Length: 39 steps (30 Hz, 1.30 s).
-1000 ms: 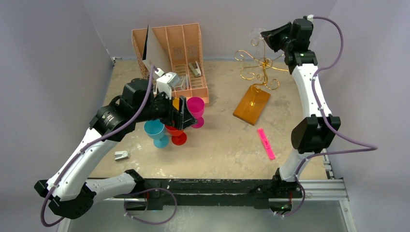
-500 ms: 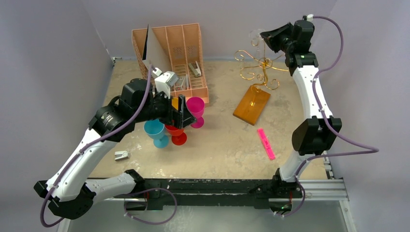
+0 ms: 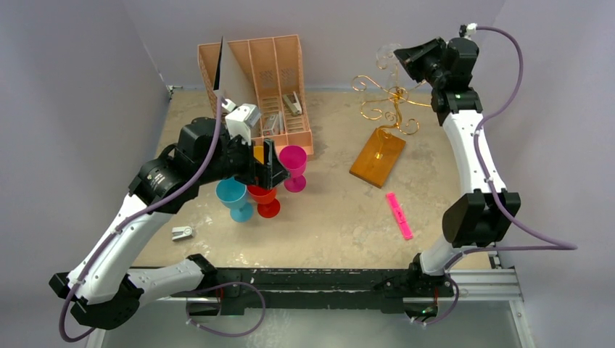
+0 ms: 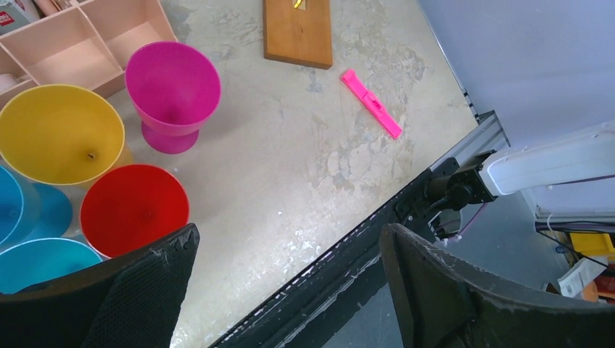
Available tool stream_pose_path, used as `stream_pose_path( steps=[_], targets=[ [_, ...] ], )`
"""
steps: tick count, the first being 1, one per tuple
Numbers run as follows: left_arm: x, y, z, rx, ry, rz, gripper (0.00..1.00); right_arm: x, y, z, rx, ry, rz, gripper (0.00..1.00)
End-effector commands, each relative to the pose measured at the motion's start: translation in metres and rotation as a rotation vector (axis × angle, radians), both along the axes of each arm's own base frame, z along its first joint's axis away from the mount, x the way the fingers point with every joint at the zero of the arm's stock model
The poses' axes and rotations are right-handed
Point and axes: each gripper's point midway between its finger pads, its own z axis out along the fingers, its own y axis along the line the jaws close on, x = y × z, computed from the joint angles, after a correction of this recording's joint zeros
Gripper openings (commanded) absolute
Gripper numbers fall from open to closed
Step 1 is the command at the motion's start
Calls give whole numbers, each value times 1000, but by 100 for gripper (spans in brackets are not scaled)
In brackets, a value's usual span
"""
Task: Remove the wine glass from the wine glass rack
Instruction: Pick up the wine glass from the wine rack, then place the wine glass at the center of the board.
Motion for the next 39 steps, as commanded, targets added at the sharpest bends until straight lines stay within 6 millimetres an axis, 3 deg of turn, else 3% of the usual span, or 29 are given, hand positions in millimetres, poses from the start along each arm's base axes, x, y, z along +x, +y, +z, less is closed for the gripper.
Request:
stream_pose_path(
  steps=[1, 8, 11, 23, 28, 35, 39],
  targets=[
    [-4, 9, 18, -29, -39, 32, 94, -12, 18, 34, 57, -110, 112, 0],
    [2, 25, 19, -31, -62, 138, 94, -18, 23, 26, 76, -92, 135, 0],
    [3, 31, 21, -45, -81, 171, 94, -22, 34, 26, 81, -73, 203, 0],
    [5, 38, 20, -37, -89, 212, 94, -32, 44, 10, 141, -37, 257, 0],
    [6, 39, 23, -41, -101, 217, 94, -25, 60, 27, 210, -73, 369, 0],
    [6, 40, 20, -29, -98, 216, 94, -16, 67, 44, 249, -101, 421, 0],
    [5, 38, 23, -39, -106, 205, 93, -23, 74, 61, 259, -118, 483, 0]
  ],
)
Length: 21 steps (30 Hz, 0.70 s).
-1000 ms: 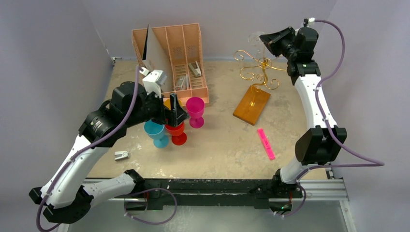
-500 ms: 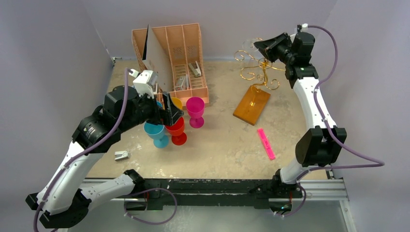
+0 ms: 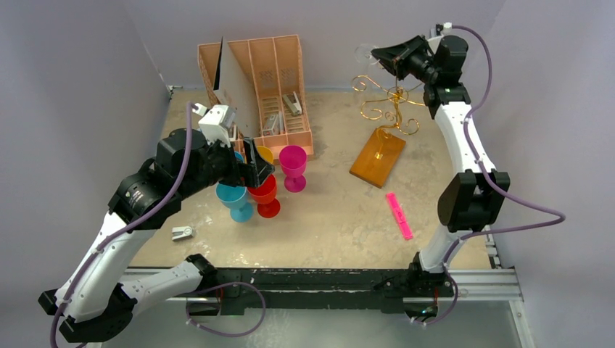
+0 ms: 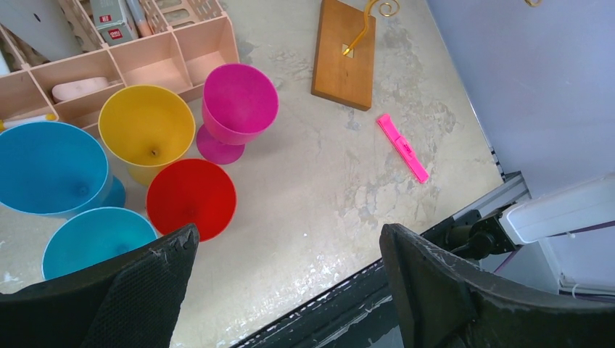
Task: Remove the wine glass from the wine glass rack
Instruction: Place the wine glass at the center of the board.
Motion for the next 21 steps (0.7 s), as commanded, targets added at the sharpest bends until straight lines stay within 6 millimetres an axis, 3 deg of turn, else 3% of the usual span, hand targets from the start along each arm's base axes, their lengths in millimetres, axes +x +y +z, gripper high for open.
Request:
stream_pose_path(
  steps=[1, 9, 14, 18, 21],
  targets=[
    [3, -2, 10, -31, -36, 2, 93, -28, 13, 71, 37, -177, 103, 0],
    [4, -7, 8, -37, -30, -15, 94, -55, 27, 101, 67, -302, 245, 0],
    [4, -9, 8, -48, -20, -16, 94, -58, 31, 111, 54, -362, 296, 0],
    [1, -9, 11, -56, -20, -25, 95, -73, 50, 127, 56, -408, 424, 0],
    [-5, -6, 22, -61, -50, -42, 100, -82, 63, 124, 43, -393, 537, 0]
  ],
)
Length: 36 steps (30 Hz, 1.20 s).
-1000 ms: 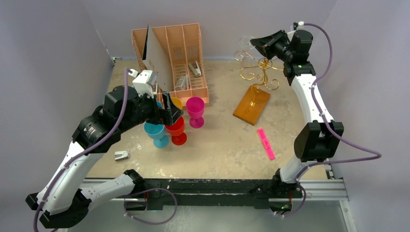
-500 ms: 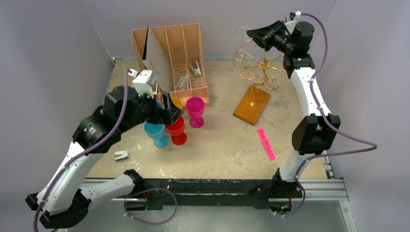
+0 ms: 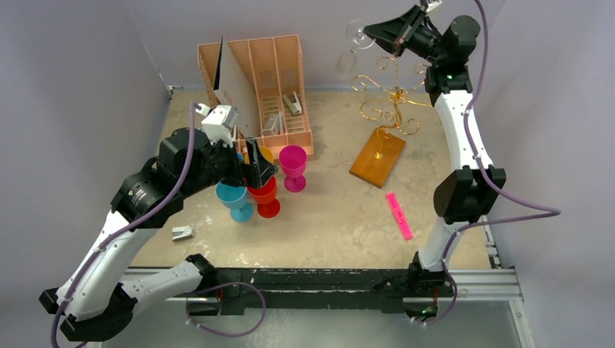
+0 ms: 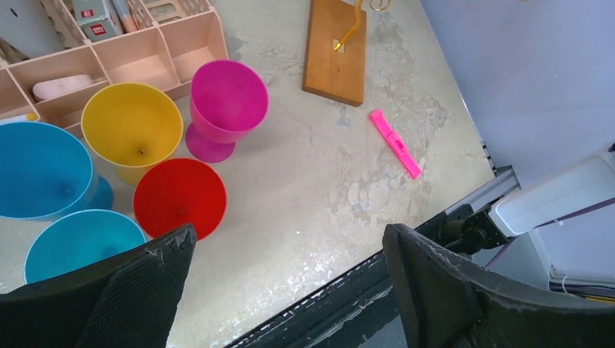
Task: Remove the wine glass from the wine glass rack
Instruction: Place the wine glass at the center of the board.
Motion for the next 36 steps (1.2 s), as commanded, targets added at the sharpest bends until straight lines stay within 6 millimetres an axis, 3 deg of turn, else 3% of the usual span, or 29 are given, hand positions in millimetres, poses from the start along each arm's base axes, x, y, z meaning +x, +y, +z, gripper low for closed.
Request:
stream_pose_path(
  steps=[1, 9, 16, 20, 28, 36],
  targets=[
    [-5, 3, 27, -46, -75, -17, 100, -44, 24, 28, -39, -130, 217, 0],
    [-5, -1, 18, -55, -44, -20, 100, -96, 53, 14, -139, -177, 398, 0],
    [-4, 2, 24, -61, -60, 0, 100, -147, 63, 14, -211, -336, 451, 0],
    [-9, 0, 36, -88, -81, -27, 100, -166, 58, -7, -304, -354, 388, 0],
    [-30, -47, 74, -266, -135, -302, 100, -210, 69, -55, -438, -351, 365, 0],
    [-32, -74, 73, -348, -99, -416, 91, -249, 81, -82, -497, -391, 410, 0]
  ],
)
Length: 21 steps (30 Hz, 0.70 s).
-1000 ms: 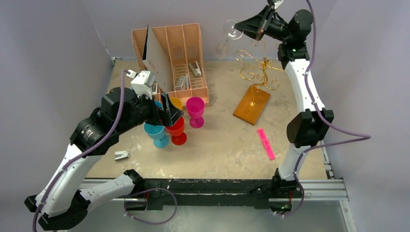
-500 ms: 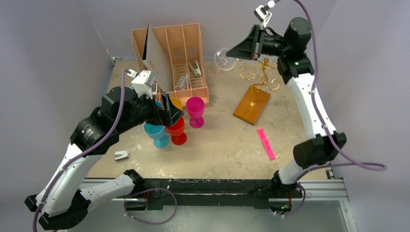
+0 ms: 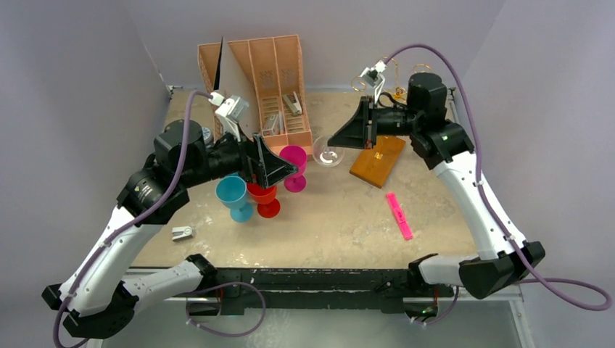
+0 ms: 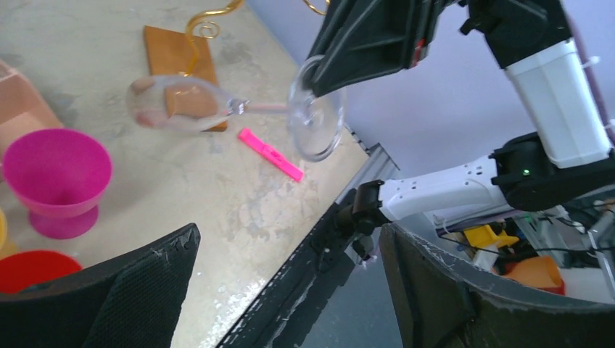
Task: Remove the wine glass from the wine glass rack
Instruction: Place the wine glass at the center of the board.
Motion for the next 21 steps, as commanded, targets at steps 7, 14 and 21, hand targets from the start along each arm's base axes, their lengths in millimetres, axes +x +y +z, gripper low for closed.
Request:
stream_pose_path(
  steps=[7, 14, 21],
  targets=[
    [-6, -52, 0, -124, 64, -262, 75, -29, -1, -8, -50, -132, 2, 0],
    [4, -62, -10, -136, 81, -264, 68, -44, -4, -8, -44, -111, 25, 0],
    [-2, -83, 4, -217, 75, -386, 44, -47, -6, -9, -34, -114, 12, 0]
  ],
)
